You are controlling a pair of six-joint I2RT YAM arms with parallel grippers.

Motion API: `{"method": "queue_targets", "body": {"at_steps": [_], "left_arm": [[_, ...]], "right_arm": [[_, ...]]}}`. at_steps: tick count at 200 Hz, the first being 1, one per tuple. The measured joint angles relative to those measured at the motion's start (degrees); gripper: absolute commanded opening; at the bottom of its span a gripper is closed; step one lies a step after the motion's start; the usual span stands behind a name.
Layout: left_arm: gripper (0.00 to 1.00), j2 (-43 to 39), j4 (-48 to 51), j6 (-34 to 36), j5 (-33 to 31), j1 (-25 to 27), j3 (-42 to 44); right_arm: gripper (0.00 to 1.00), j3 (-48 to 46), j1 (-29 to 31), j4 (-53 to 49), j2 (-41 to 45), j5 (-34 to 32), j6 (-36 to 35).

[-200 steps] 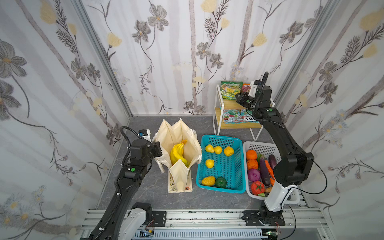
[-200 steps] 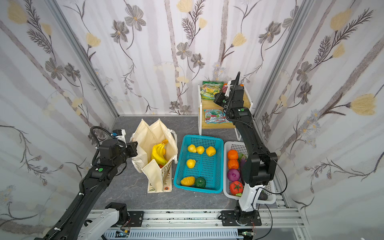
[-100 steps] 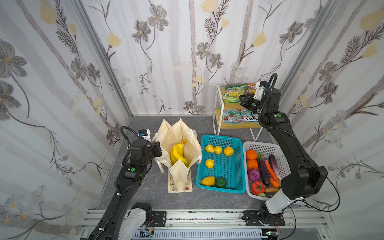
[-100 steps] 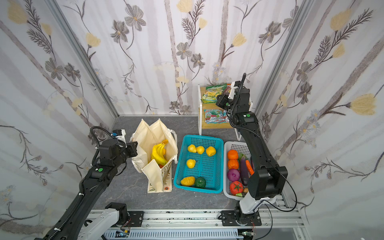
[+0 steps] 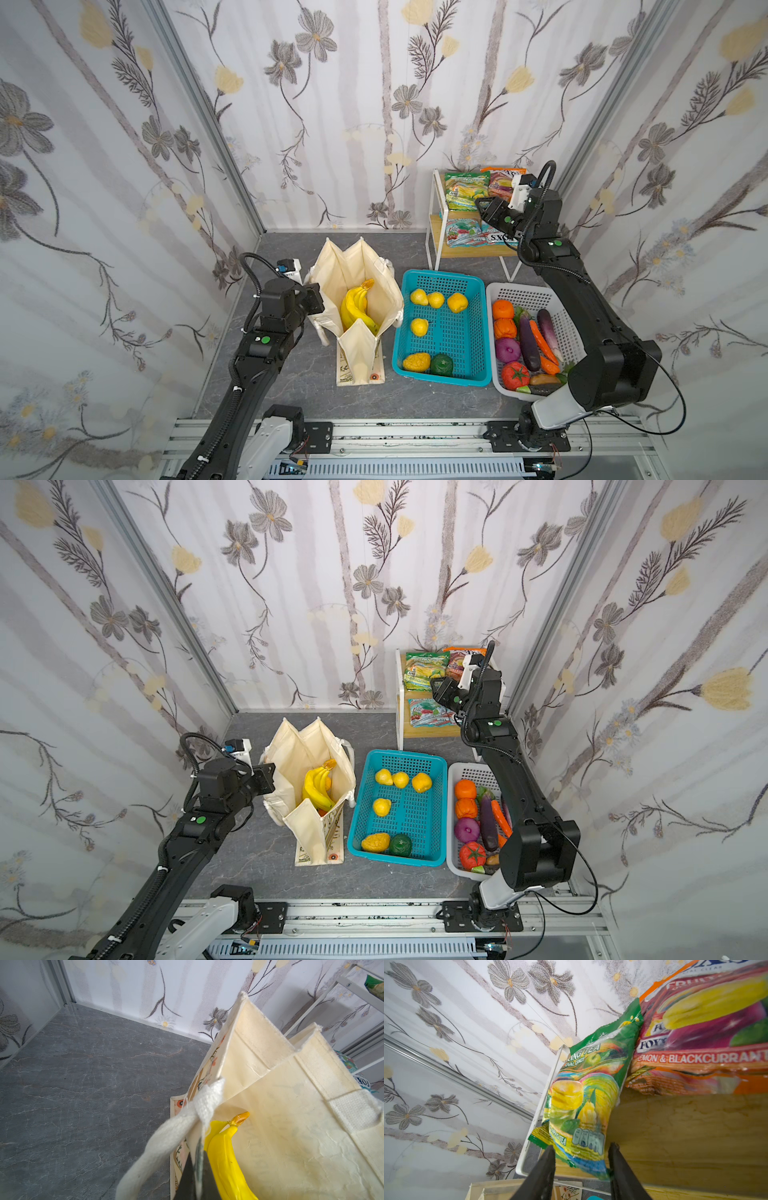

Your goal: Place the food into the grocery bag and tie it

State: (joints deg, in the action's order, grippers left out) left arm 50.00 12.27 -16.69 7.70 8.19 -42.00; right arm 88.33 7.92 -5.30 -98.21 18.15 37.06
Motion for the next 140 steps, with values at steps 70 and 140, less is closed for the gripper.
{"method": "queue_targets", "body": {"at_steps": [70, 140], "left_arm": [[0.00, 0.04, 0.00, 0.00, 0.02, 0.02, 0.00], [0.00, 0.04, 0.00, 0.02, 0.02, 0.02, 0.00]], "right_arm": [[0.43, 1.68, 0.00, 3.10, -2.89, 1.60, 2.82], [0.06, 1.75, -0.11, 4.28, -4.28, 2.51, 4.94]]}}
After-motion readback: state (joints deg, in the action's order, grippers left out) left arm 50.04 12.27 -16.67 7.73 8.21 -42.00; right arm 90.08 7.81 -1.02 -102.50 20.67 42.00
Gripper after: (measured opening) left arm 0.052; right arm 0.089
